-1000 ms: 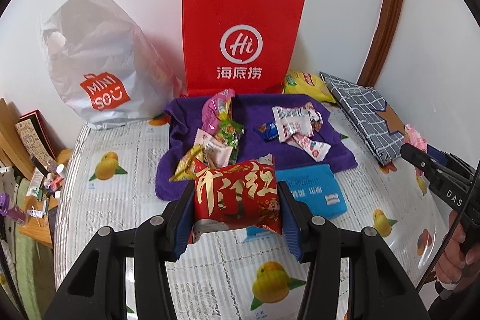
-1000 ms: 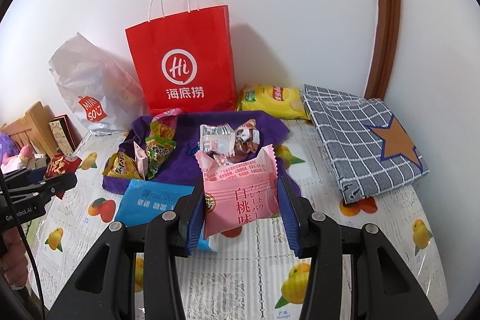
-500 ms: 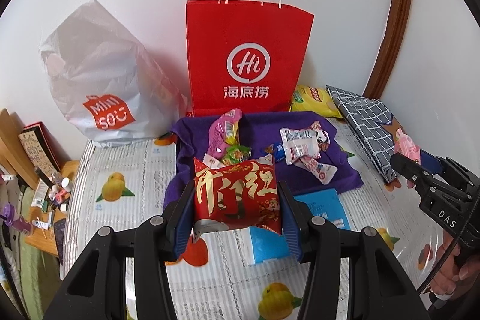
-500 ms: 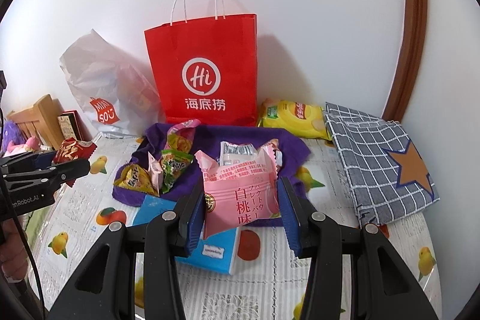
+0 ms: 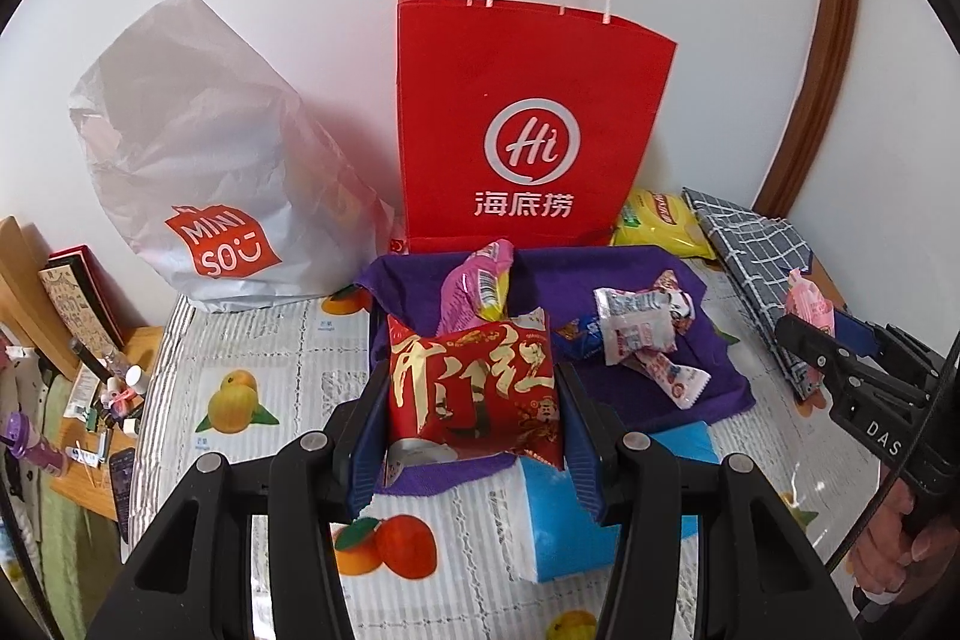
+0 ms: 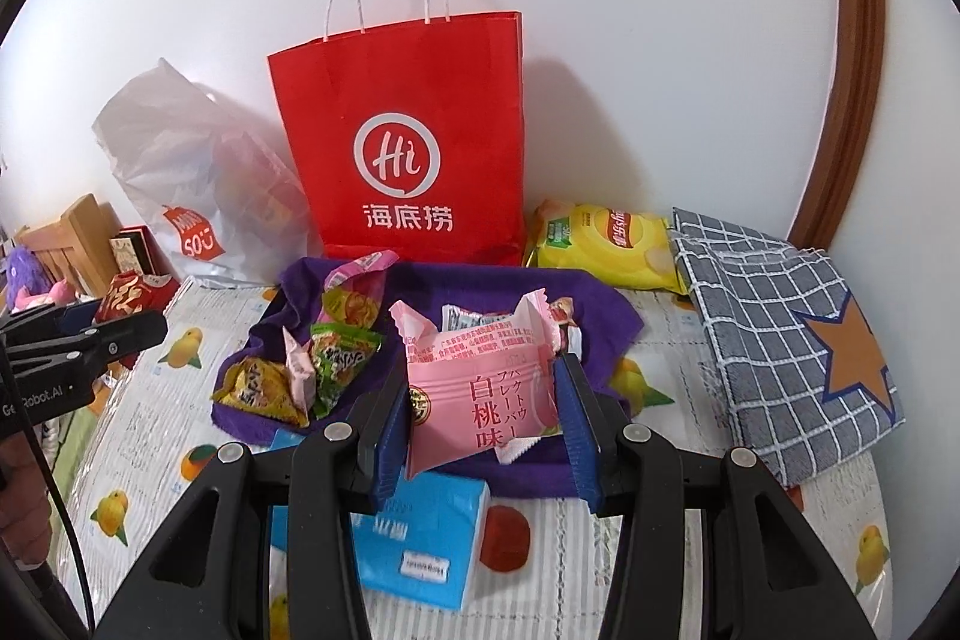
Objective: Organize snacks
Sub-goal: 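Carry the red candy and pink packets with both tools over the purple towel, then lower both packets onto the towel and open both tools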
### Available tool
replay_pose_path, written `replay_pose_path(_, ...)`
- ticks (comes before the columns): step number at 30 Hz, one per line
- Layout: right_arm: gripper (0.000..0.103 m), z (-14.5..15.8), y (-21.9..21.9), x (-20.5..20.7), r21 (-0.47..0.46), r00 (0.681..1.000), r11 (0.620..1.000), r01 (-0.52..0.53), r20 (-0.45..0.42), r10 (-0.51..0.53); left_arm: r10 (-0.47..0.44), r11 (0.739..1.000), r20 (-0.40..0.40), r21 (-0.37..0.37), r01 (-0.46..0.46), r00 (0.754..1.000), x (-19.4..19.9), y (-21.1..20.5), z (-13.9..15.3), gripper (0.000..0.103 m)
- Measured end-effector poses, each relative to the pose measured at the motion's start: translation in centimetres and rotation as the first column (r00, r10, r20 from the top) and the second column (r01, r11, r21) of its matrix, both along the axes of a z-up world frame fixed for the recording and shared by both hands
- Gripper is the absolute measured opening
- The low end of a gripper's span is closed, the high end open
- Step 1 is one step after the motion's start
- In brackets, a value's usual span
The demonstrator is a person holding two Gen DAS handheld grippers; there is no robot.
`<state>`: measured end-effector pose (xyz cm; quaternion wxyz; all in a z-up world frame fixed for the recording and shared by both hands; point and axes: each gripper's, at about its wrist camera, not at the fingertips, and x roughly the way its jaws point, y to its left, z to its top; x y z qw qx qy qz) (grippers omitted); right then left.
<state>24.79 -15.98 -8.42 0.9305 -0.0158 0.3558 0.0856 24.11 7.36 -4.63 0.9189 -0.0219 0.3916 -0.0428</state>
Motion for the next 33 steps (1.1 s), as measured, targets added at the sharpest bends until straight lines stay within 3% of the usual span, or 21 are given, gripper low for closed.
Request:
replay_pose_path(18,0.045,-1.4,-0.1,6.6,0.028,1.000,1.000,0.008,-0.013,-0.008,-0.019,1.000,-0.013,-0.005,0.019,1.000,6.3,-0.9,-1.1,0.049)
replay_pose_path(33,0.045,-1.8,-0.9,10.8,0.093,1.000,0.995,0.021,-0.020,-0.019,-0.052,0.996,-0.021,-0.073,0.050,0.998,10.8,-2.1,-2.5,0.049)
